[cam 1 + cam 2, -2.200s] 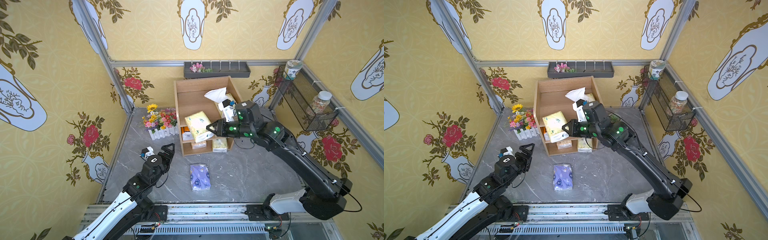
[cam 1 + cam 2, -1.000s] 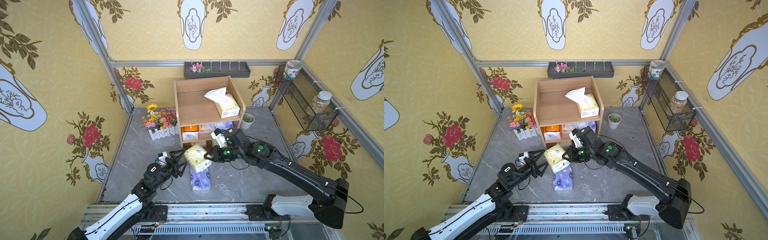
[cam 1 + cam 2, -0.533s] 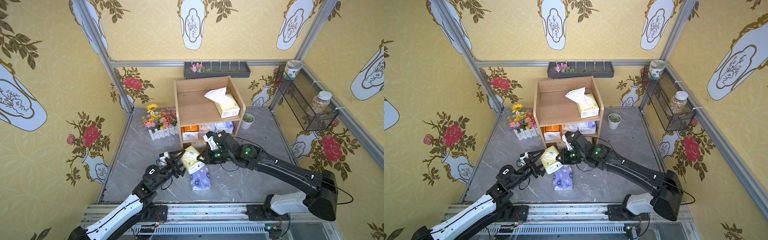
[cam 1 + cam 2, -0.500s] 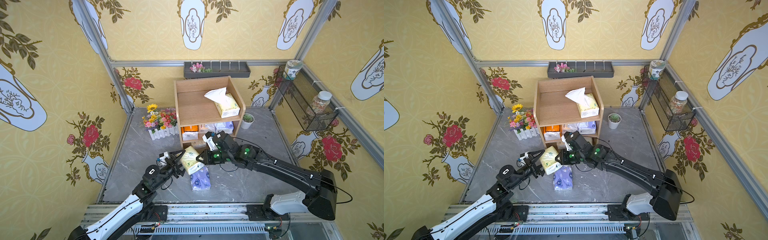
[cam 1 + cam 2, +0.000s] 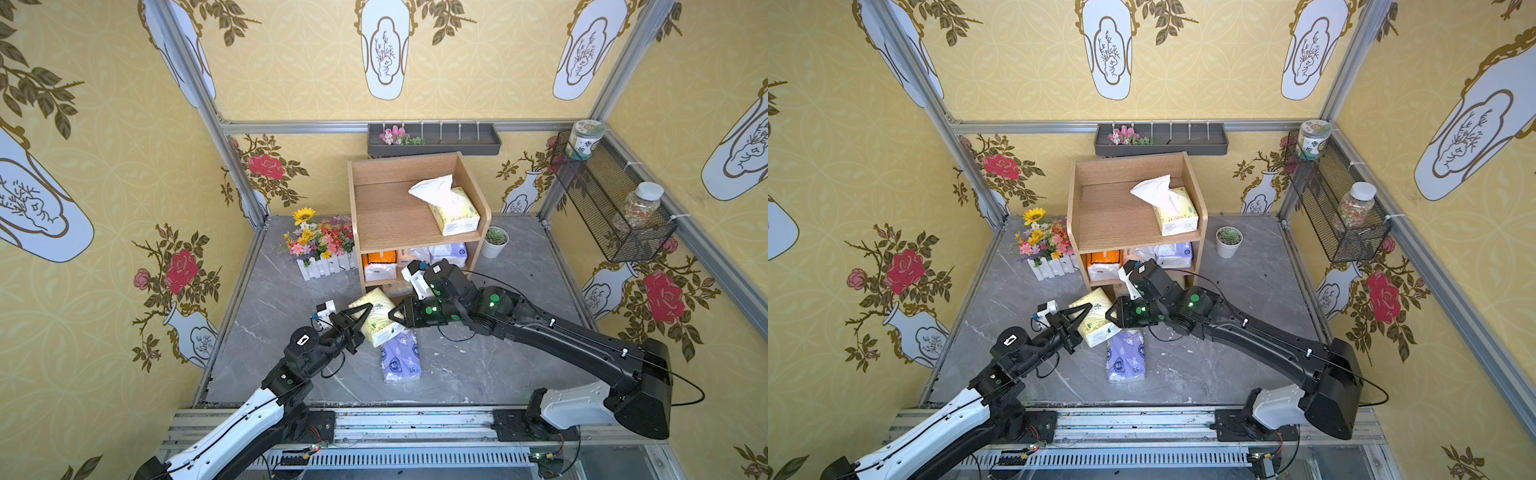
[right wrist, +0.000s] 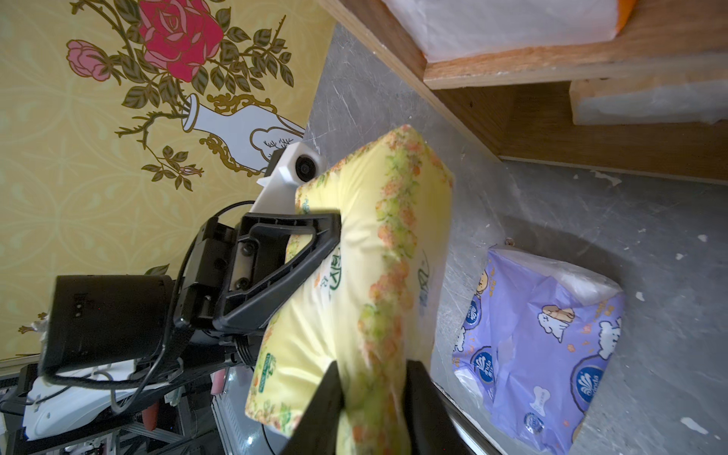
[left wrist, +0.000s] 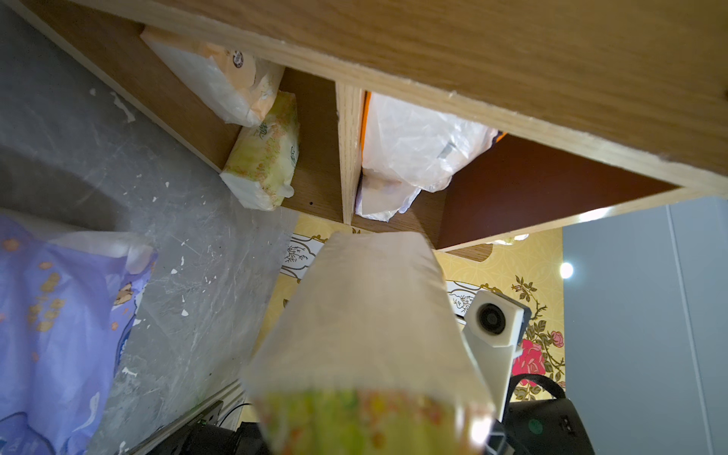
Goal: Remove the tissue boxes from the shelf
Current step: Pick up a box of tissues from the shelf.
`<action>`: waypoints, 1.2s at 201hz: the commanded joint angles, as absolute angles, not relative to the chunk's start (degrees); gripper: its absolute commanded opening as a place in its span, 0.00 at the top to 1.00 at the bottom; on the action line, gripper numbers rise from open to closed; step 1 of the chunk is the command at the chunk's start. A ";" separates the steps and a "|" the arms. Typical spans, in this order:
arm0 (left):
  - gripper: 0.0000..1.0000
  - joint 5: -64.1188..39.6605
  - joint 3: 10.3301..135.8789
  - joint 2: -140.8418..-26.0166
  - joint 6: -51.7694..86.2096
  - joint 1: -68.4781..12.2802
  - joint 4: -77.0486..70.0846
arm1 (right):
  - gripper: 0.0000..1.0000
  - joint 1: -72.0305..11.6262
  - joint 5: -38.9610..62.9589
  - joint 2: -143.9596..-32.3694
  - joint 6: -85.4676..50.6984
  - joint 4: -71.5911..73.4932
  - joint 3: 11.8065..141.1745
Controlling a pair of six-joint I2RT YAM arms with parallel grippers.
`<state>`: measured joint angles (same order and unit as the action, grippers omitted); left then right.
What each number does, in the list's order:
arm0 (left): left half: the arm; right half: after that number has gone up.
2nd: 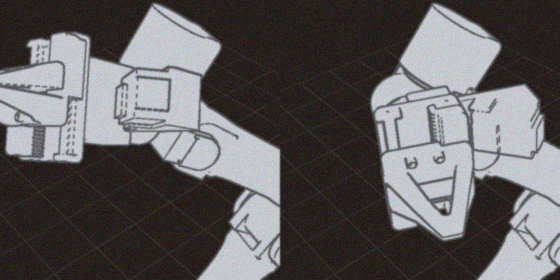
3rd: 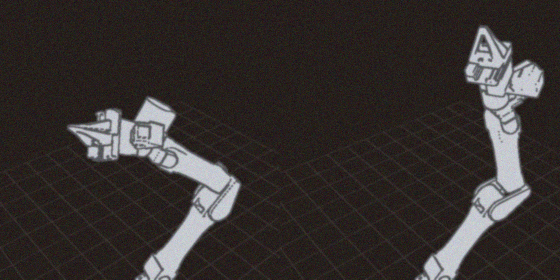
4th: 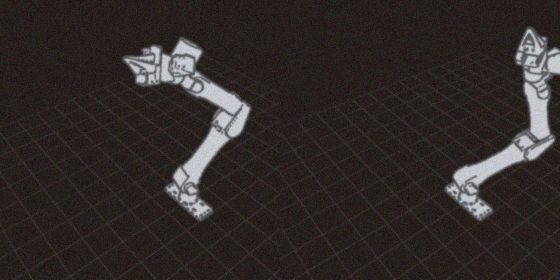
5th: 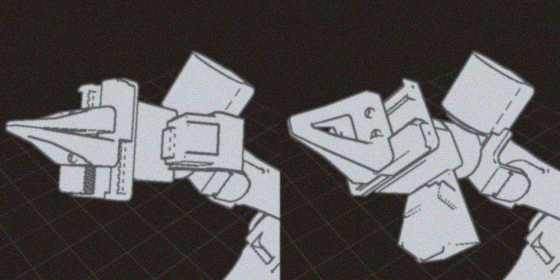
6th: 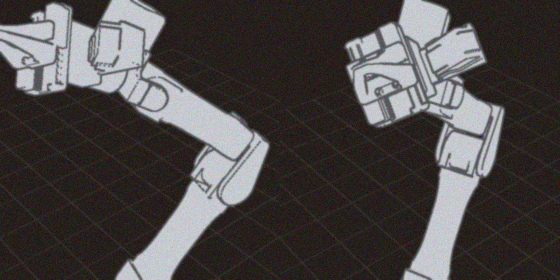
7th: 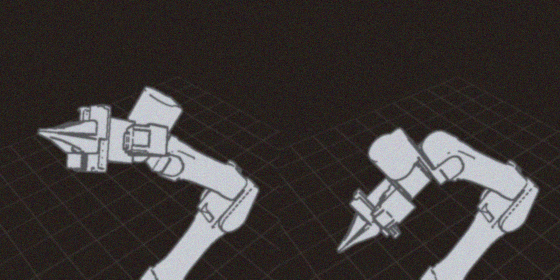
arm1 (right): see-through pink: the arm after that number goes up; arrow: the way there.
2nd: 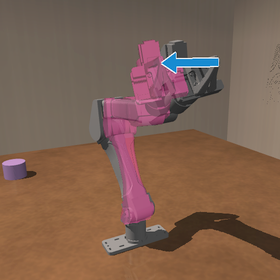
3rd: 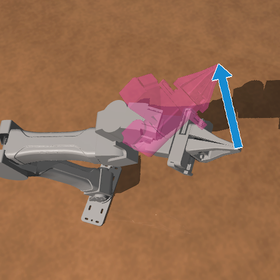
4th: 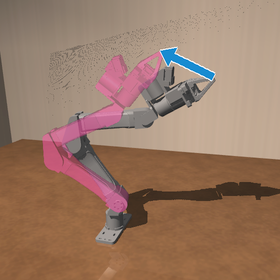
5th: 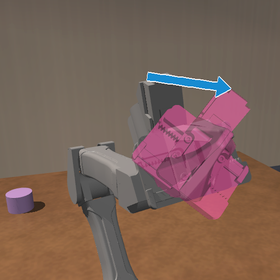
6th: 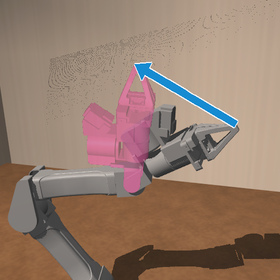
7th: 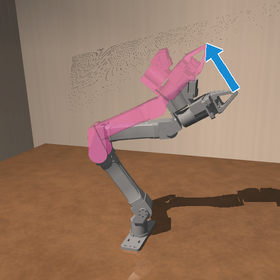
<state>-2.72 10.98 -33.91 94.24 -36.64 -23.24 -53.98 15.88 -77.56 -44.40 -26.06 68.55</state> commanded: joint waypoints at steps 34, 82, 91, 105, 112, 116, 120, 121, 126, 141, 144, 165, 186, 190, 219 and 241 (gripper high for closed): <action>0.77 -9.72 13.44 -33.92 76.86 -36.64 -21.91 | 0.14 -50.27 20.83 -70.21 -45.50 -28.34 65.03; 0.77 -22.15 13.20 -39.72 73.30 -35.01 -38.09 | 0.09 -46.58 34.61 -68.06 -48.97 -19.34 61.07; 0.77 -25.23 14.27 -41.24 72.58 -34.74 -39.68 | 0.08 -46.60 34.85 -68.13 -49.34 -18.75 61.78; 0.76 -29.23 16.13 -43.15 71.28 -34.63 -40.84 | 0.08 -46.59 35.67 -68.38 -50.16 -17.21 62.51; 0.76 -30.51 16.83 -43.56 70.98 -34.55 -41.15 | 0.08 -46.58 36.18 -68.45 -50.43 -16.75 62.67; 0.77 -31.01 17.00 -43.67 71.01 -34.57 -41.49 | 0.08 -46.59 36.38 -68.46 -50.61 -16.50 62.67; 0.76 -31.44 17.09 -43.76 71.09 -34.57 -41.93 | 0.08 -46.64 36.46 -68.32 -50.82 -16.20 62.60; 0.76 -31.54 17.12 -43.77 71.14 -34.55 -42.11 | 0.08 -46.61 36.47 -68.26 -50.90 -16.06 62.63; 0.76 -31.84 17.09 -43.76 71.35 -34.54 -42.85 | 0.08 -46.59 36.53 -68.14 -51.06 -15.62 62.48; 0.77 -32.35 16.70 -43.61 72.47 -34.54 -45.42 | 0.09 -46.54 35.97 -67.28 -51.58 -14.64 61.50; 0.77 -32.47 16.55 -43.64 72.77 -34.54 -46.16 | 0.09 -46.51 35.75 -67.13 -51.67 -14.53 61.38; 0.76 -33.20 15.31 -43.77 75.24 -34.55 -51.29 | 0.15 -46.52 35.97 -66.48 -52.51 -12.34 60.51; 0.78 -33.59 14.82 -44.03 76.38 -34.56 -52.99 | 0.27 -46.54 37.53 -66.73 -53.56 -9.32 60.01; 0.79 -33.64 14.80 -44.03 76.45 -34.54 -52.95 | 0.30 -46.55 37.84 -66.94 -53.68 -8.94 60.03; 0.79 -33.33 14.64 -43.86 76.38 -34.54 -52.48 | 0.48 -46.77 38.90 -68.07 -53.44 -7.81 59.99; 0.78 -33.29 14.48 -43.53 76.38 -34.54 -51.92 | 0.62 -47.15 39.29 -68.72 -54.08 -5.91 59.39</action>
<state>-32.51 14.68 -43.90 76.49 -34.50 -48.71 -46.68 37.87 -67.99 -53.60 -11.03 59.99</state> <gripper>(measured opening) 0.387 0.453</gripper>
